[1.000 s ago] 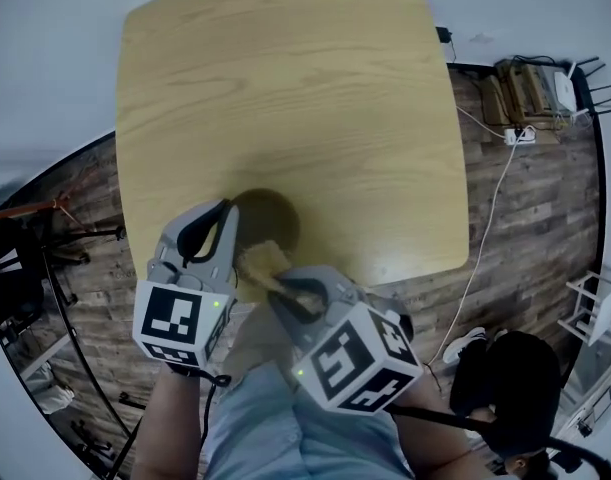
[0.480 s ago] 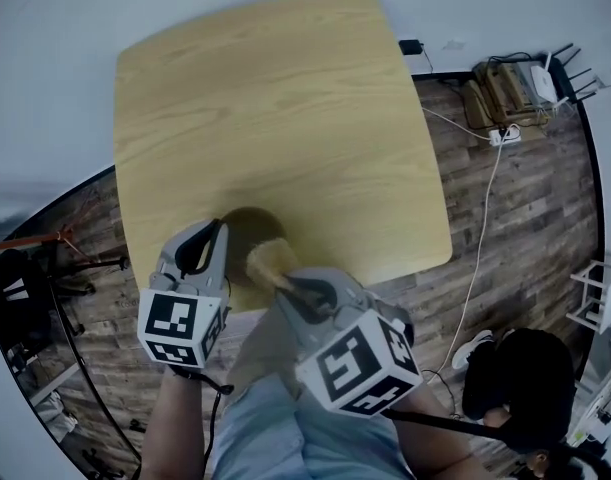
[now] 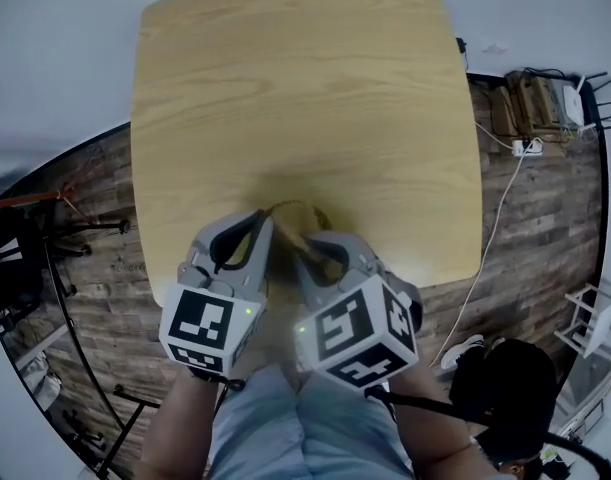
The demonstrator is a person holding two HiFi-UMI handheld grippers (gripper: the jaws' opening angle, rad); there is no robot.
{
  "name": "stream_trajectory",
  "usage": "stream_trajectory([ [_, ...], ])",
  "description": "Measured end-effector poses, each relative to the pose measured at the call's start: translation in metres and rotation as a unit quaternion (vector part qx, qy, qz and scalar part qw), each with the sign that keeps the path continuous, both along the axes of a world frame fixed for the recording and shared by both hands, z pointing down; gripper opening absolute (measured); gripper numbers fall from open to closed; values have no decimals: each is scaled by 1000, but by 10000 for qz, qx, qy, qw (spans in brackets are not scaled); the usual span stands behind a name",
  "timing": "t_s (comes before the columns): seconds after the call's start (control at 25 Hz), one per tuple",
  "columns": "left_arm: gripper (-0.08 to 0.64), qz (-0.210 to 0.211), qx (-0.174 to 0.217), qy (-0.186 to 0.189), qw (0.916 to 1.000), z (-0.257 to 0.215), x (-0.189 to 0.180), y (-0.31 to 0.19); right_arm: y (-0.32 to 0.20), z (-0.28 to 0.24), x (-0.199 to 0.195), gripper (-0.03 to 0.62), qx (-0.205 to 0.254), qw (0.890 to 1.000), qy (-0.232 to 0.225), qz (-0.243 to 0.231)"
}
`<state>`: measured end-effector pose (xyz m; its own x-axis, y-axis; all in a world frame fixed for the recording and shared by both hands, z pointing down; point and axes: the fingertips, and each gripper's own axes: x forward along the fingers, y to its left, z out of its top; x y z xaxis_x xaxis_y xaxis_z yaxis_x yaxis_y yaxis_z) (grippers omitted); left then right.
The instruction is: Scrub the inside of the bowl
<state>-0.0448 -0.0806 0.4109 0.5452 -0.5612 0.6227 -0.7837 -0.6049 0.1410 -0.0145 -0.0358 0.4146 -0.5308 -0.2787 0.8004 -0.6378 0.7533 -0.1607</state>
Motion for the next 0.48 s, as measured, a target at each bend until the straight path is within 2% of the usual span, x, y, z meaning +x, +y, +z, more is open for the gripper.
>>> stream_trajectory([
  [0.12,35,12,-69,95,9999,4,-4,-2,1,7,-17,43,-101,9996,28,-248],
  [0.28,37,-43,-88,138,9999,5,-13,-7,14,10,-36,41,-358,9973,-231,-601],
  [0.48,37,-58,-78,125,9999,10,-17,-9,20,4,-40,41,-493,9951,-435,-733],
])
